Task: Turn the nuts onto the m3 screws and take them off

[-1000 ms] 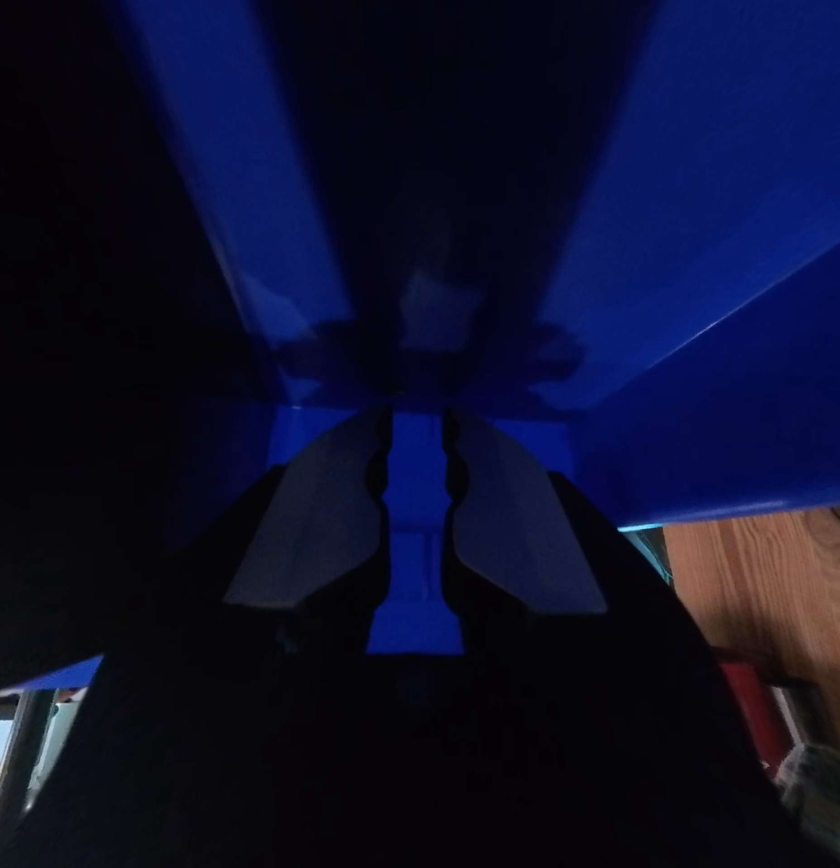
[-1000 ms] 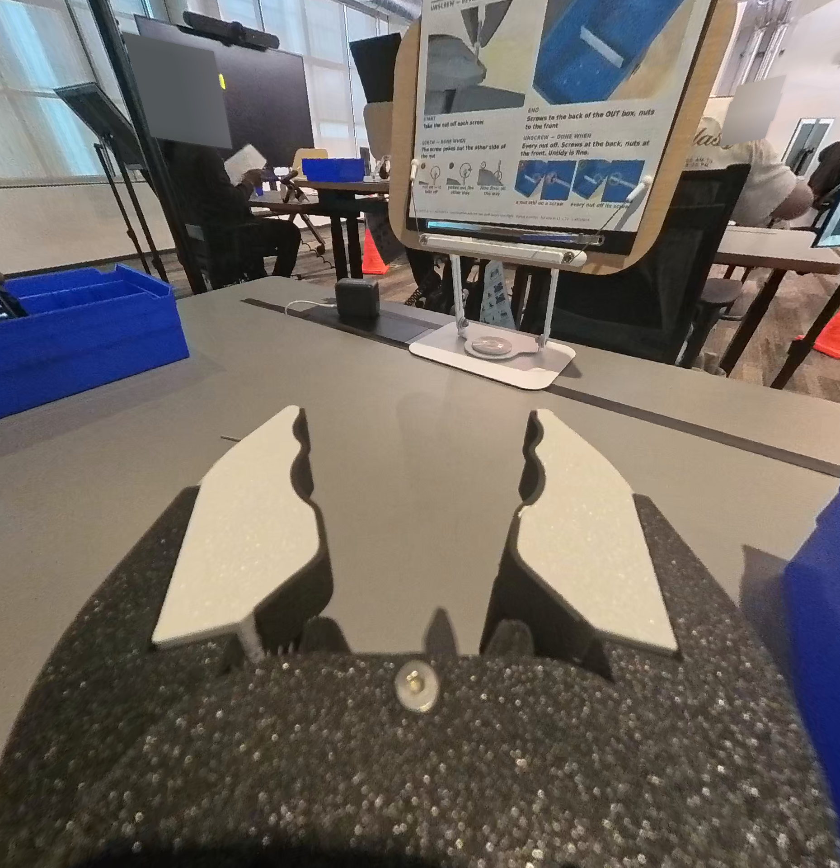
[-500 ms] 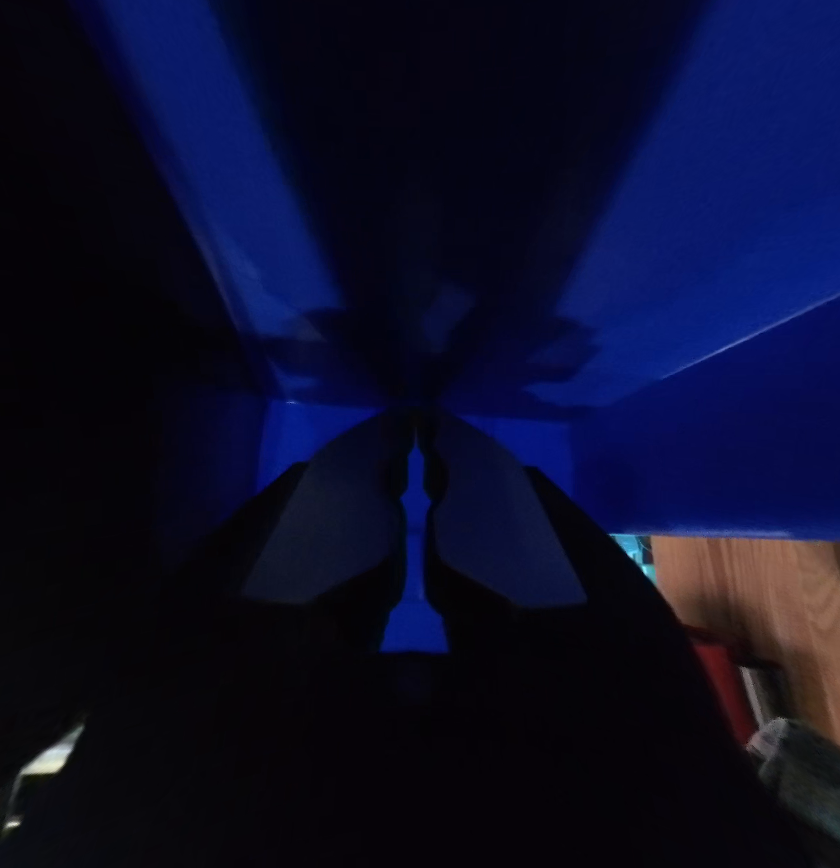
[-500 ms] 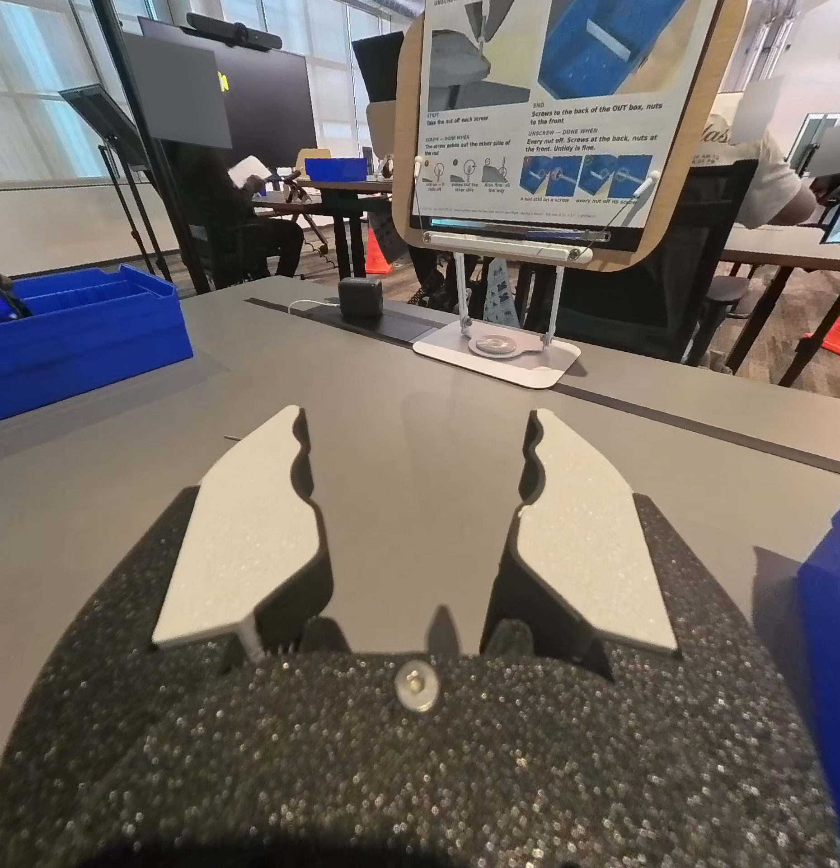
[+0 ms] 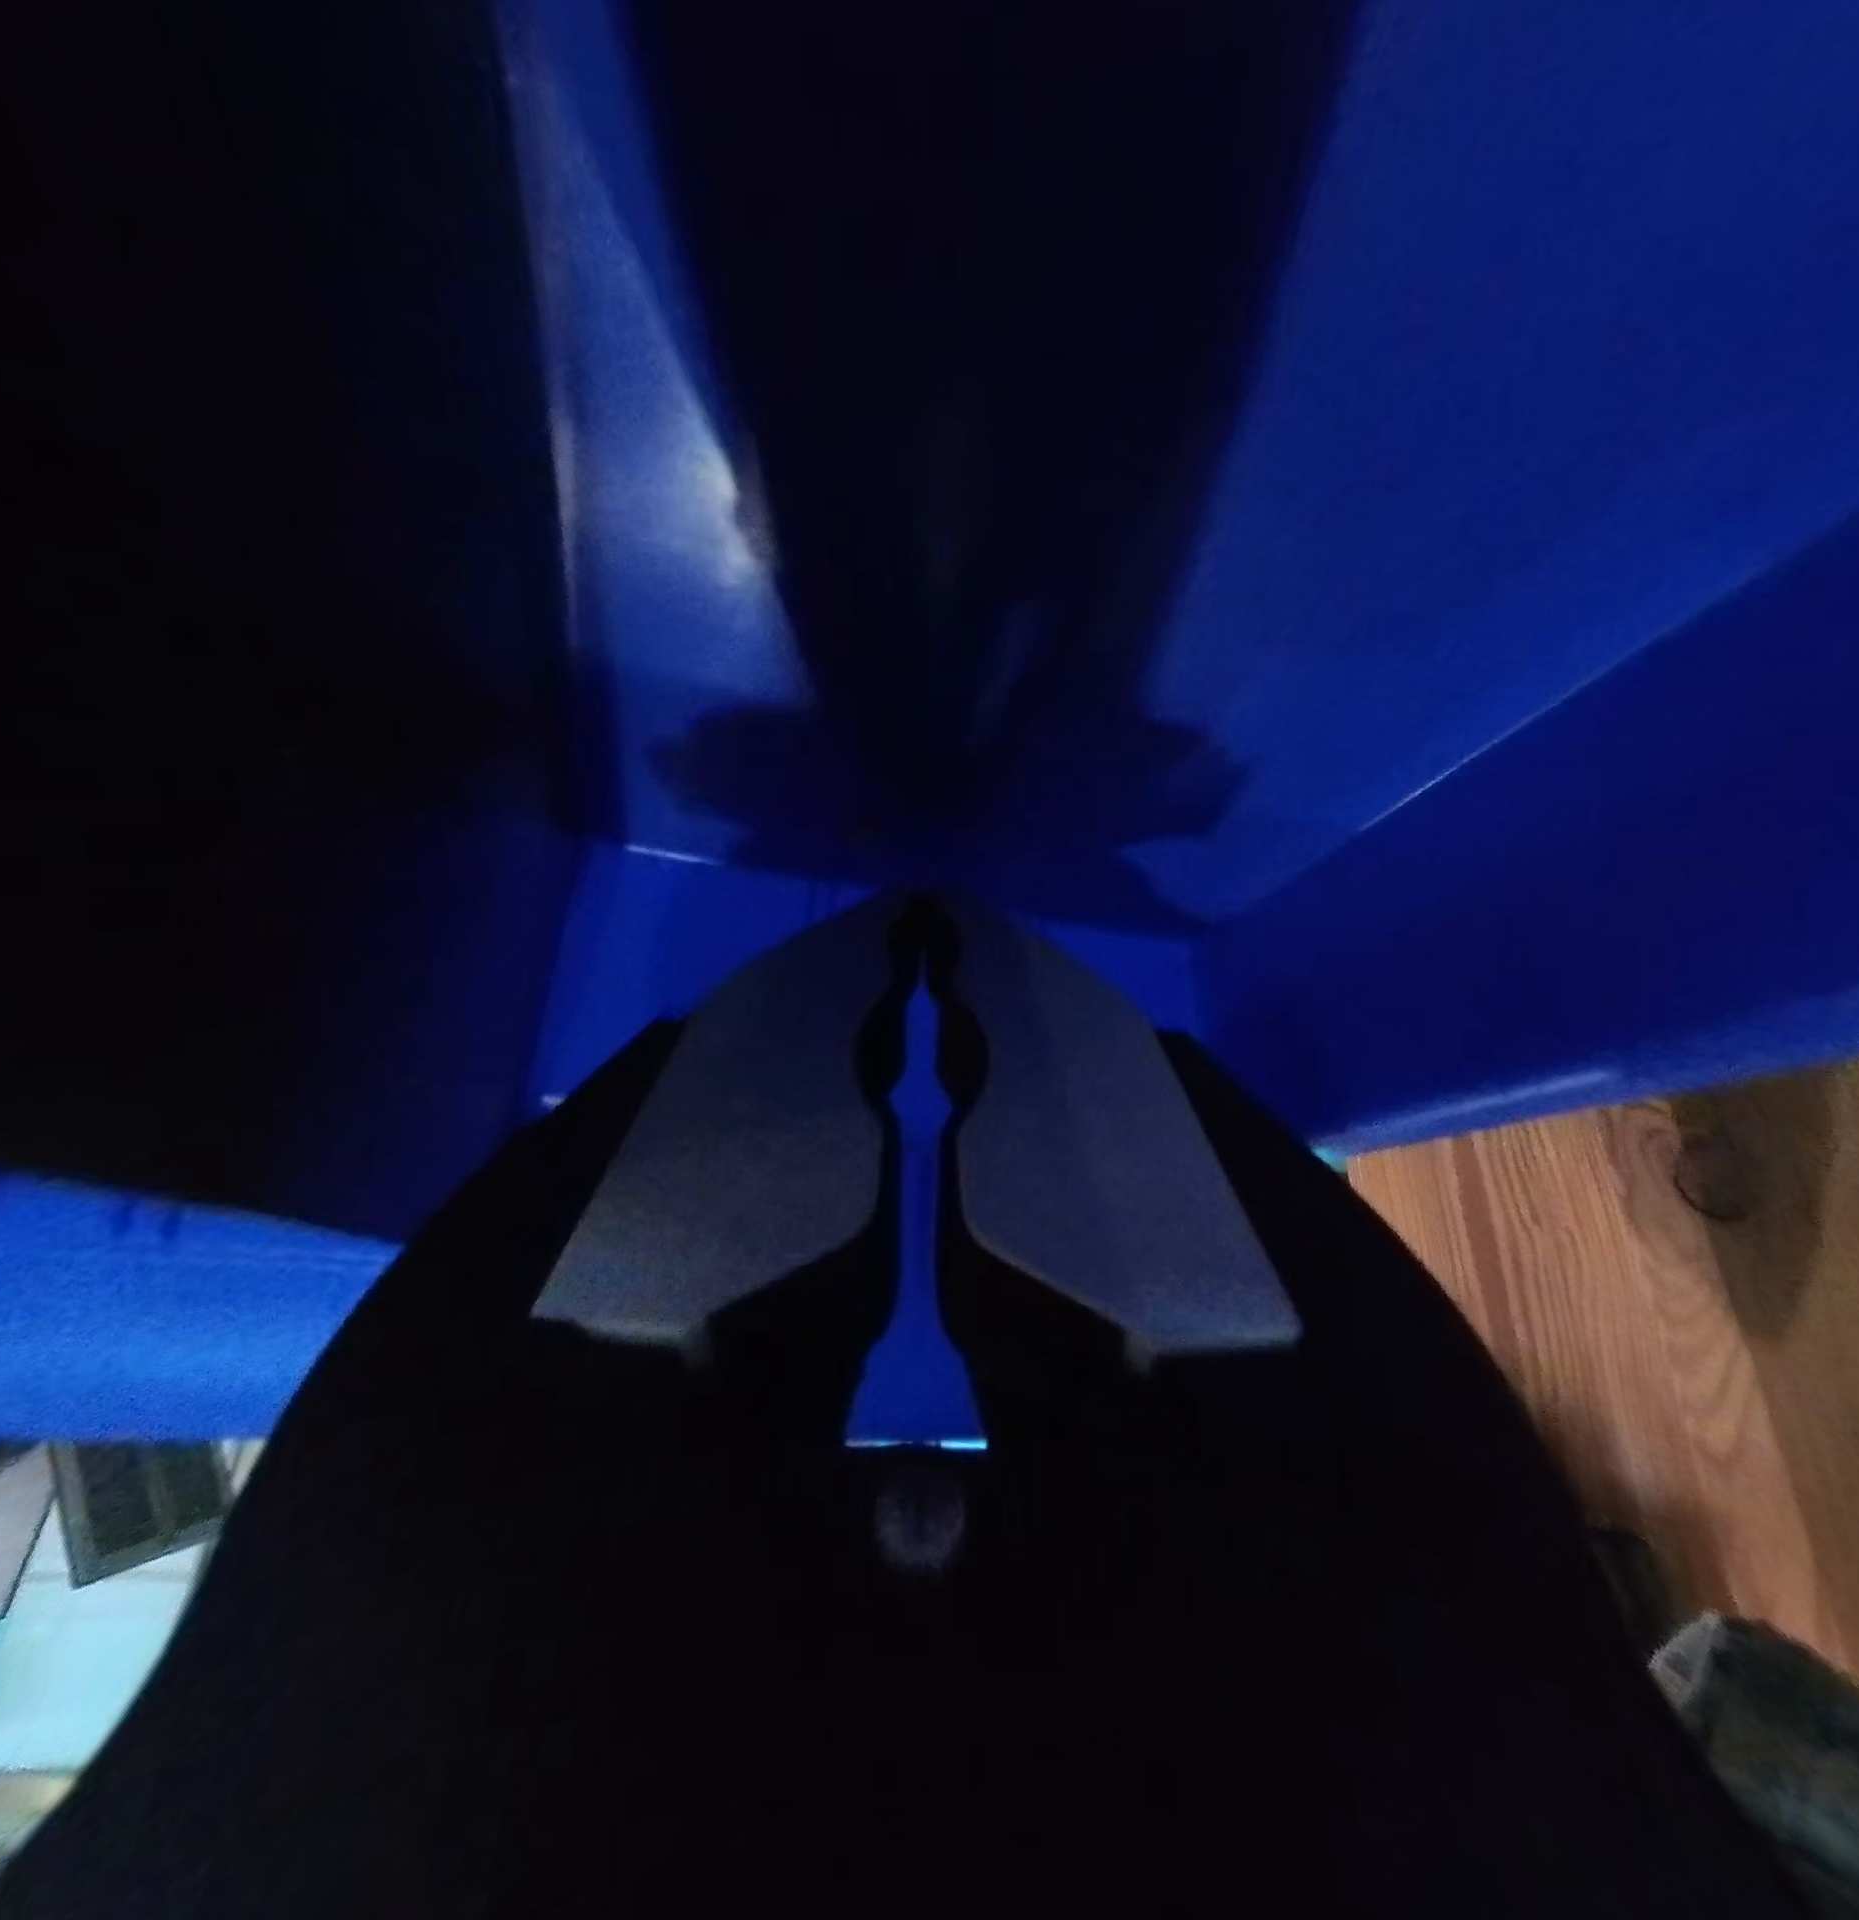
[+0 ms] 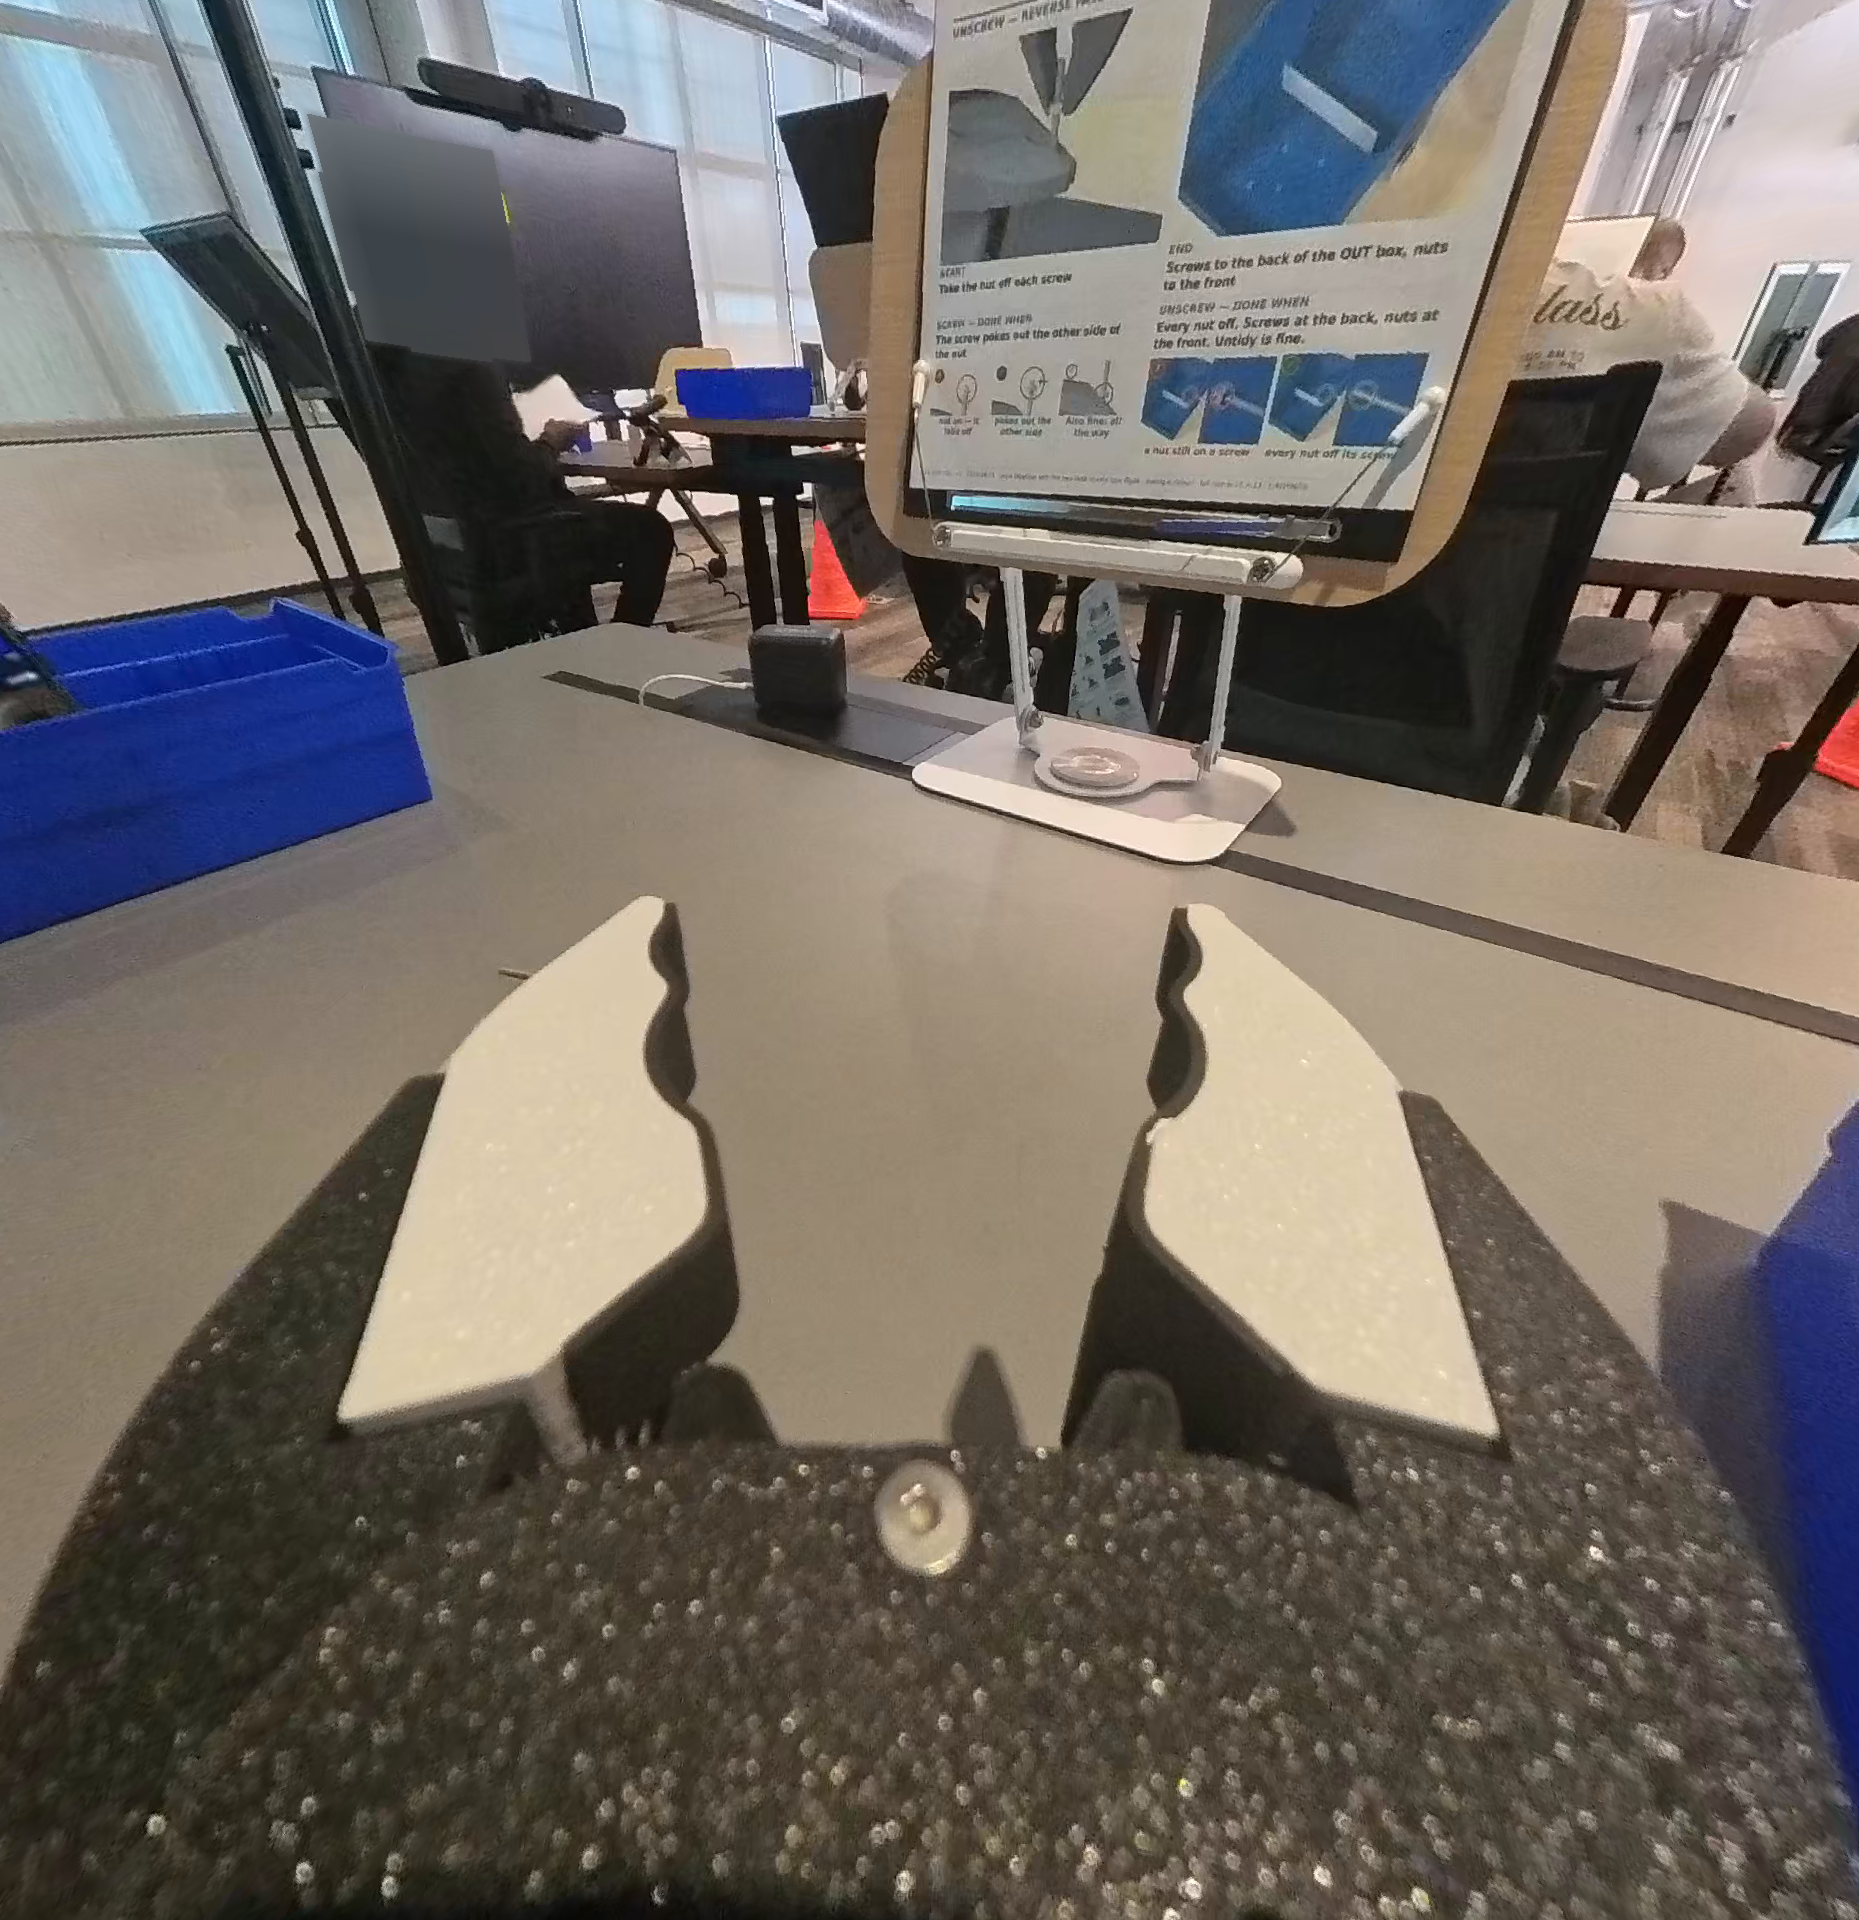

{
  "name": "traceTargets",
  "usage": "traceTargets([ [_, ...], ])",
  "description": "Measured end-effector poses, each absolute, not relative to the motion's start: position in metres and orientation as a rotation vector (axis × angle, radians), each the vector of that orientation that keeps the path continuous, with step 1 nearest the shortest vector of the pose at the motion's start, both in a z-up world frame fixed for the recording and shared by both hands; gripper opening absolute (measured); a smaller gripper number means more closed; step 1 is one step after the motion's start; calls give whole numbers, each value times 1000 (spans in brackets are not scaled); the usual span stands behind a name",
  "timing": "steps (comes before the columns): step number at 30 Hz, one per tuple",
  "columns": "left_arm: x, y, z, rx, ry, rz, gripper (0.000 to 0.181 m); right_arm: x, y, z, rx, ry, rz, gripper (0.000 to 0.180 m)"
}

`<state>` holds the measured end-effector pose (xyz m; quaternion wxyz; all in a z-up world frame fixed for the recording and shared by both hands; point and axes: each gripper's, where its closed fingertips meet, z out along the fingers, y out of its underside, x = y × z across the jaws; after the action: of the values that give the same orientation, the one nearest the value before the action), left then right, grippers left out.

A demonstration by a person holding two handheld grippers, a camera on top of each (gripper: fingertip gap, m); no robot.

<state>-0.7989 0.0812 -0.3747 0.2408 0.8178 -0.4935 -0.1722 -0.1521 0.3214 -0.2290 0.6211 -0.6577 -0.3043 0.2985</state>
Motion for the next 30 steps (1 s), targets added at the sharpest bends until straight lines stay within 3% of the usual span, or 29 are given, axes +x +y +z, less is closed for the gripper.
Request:
traceTargets([
  [1,-799,82,-372,2253,-1353,-475,0,-152,321,-229,-1512,-699,685,87],
  [21,-805,88,-382,2254,-1419,-496,25,-151,322,-229,-1517,-700,682,87],
  [30,-805,84,-383,2230,-1376,-467,14,-155,321,-231,-1518,-707,687,87],
])
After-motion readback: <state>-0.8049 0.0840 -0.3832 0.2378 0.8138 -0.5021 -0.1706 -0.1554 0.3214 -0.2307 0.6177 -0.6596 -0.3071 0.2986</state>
